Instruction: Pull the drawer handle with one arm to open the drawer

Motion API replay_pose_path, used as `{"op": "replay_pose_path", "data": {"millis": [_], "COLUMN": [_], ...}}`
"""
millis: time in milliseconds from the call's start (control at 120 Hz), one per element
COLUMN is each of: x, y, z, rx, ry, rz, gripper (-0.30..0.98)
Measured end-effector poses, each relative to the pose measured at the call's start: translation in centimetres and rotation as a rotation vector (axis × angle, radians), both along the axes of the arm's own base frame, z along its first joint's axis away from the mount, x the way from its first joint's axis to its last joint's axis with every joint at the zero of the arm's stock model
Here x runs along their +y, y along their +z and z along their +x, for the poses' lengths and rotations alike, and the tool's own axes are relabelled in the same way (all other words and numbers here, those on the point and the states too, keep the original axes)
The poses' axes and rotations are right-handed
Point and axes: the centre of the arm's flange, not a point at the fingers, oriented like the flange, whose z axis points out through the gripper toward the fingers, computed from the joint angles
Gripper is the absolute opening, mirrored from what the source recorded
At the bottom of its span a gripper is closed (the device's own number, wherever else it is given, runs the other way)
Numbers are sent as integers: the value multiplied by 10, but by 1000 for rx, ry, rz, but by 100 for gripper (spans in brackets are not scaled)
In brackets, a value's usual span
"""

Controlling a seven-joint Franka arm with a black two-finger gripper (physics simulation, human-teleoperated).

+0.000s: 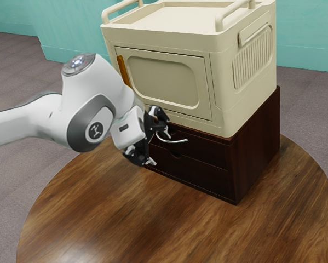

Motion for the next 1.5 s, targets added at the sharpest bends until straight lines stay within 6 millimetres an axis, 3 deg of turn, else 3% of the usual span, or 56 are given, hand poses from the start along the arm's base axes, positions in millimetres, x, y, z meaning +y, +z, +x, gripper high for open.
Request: {"op": "replay_pose_path", "data": {"millis": [650, 967, 1500], "x": [0, 3, 7], "y": [5, 8, 8], "z": [6, 7, 1], "rx": [-42, -49, 3], "ry": [-1, 8, 12], "rz": [-27, -44, -49], "gripper": [17, 7, 5]}}
